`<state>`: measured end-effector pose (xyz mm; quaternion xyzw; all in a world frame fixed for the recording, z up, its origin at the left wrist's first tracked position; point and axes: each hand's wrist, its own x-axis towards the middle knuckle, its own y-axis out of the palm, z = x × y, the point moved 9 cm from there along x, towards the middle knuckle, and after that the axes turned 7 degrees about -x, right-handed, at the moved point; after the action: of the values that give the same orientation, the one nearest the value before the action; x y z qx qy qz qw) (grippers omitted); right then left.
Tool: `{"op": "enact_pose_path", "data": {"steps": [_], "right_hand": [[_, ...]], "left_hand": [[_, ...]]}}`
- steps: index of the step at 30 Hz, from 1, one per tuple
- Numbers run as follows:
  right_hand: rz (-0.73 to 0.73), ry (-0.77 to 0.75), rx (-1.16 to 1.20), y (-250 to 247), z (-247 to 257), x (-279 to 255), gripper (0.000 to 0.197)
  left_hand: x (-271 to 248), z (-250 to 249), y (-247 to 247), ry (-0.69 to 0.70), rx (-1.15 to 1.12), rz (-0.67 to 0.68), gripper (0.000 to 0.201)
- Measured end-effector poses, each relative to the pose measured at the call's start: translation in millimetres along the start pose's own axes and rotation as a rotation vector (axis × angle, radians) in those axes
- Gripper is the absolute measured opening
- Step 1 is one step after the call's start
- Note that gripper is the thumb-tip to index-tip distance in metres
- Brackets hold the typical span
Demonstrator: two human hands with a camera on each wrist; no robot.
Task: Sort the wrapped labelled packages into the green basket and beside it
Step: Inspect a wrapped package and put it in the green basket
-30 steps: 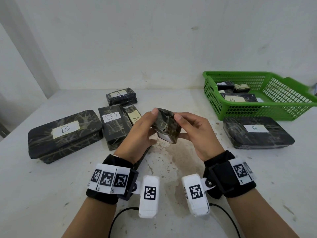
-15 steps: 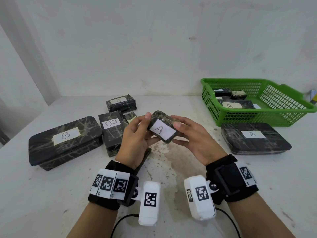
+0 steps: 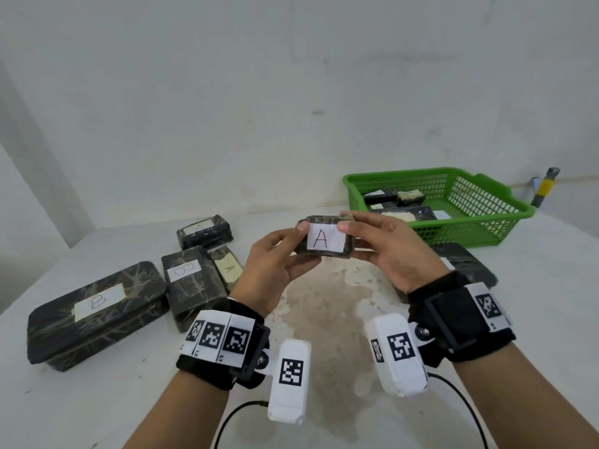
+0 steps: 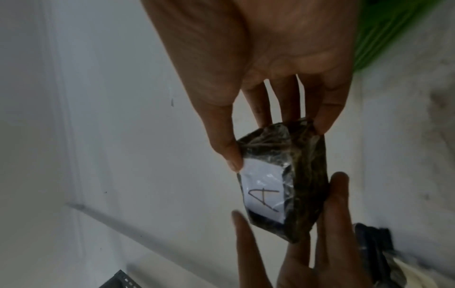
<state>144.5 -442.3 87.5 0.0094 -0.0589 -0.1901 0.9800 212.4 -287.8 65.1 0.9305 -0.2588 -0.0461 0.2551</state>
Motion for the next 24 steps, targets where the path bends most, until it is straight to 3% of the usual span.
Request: {"op": "enact_pose_path", "data": {"steps": [3,8,11,18,22,24], "right_hand": [[-0.013,-0.011,-0.012,-23,-1,-7,0.061],[-0.208,-0.038,-0.004,-86,3,-8,0.053],[-0.298,0.001,-0.044,-126,7,5,0.036],[-0.325,0.174,-0.013,-212,17,87,0.016],[-0.39,0.249,-0.12,-255,18,146,0.01],[-0.444,0.268,-0.191,-276,18,175,0.019]], "left_hand": [[10,16,25,-0.018,0.008,0.014,0.043],[28,46,66,-0.118,0.141,0.049,0.045],[46,56,82,-0.133,0.206,0.026,0.051],[120,67,92,-0.006,0.262,-0.139,0.043],[164,89,89,-0.05,0.288,-0.168,0.056],[181,102,85,-0.086,0.263,-0.167,0.053]]}}
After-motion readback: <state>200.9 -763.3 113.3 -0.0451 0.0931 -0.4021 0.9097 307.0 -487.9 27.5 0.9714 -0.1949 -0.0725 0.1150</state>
